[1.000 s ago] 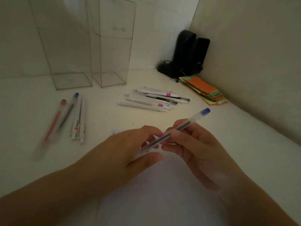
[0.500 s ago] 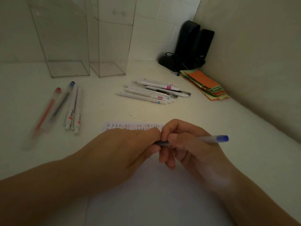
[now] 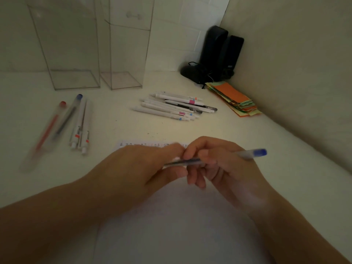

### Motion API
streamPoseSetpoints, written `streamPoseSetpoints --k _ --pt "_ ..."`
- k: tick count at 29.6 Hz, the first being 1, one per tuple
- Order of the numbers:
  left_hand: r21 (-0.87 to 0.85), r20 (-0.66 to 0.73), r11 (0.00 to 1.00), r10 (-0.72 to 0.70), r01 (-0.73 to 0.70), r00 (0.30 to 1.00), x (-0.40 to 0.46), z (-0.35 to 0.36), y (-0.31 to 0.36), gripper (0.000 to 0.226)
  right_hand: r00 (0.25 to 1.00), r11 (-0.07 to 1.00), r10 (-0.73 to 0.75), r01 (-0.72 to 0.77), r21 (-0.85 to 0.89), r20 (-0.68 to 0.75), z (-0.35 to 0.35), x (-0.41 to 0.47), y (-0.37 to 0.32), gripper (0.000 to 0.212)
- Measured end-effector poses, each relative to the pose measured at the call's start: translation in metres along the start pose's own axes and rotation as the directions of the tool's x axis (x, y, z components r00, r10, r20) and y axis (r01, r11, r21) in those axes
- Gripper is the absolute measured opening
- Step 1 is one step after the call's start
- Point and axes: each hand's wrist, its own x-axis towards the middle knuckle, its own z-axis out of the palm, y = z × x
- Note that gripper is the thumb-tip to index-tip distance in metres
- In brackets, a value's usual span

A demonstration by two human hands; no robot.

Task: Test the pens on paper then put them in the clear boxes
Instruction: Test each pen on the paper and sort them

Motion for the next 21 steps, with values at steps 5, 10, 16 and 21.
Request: streamPoseSetpoints --k 5,10,16,21 --pt "0.125 -0.023 0.991 -0.049 0.051 0.999 -0.002 -0.002 -0.02 0.062 0.87 0.993 -0.012 -0.048 -0.109 -0.492 -0.027 0.0 -0.006 0.033" --pt "0.228 0.095 0.972 0.043 -0.064 0.995 -0.006 0.006 -0.03 0.062 0.867 0.942 0.019 -0.183 -0.282 -0.498 -0.025 0.005 0.002 0.017" --pt "0.226 0.106 0.972 0.05 -0.073 0.993 -0.008 0.003 -0.03 0.057 0.868 0.839 -0.034 -0.244 -0.486 -0.495 -0.015 0.006 0.01 0.026" --pt "0.223 0.096 0.97 0.072 -0.092 0.993 -0.004 0.007 -0.031 0.053 0.852 0.816 -0.121 -0.207 -0.54 -0.509 -0.013 0.011 0.018 0.031"
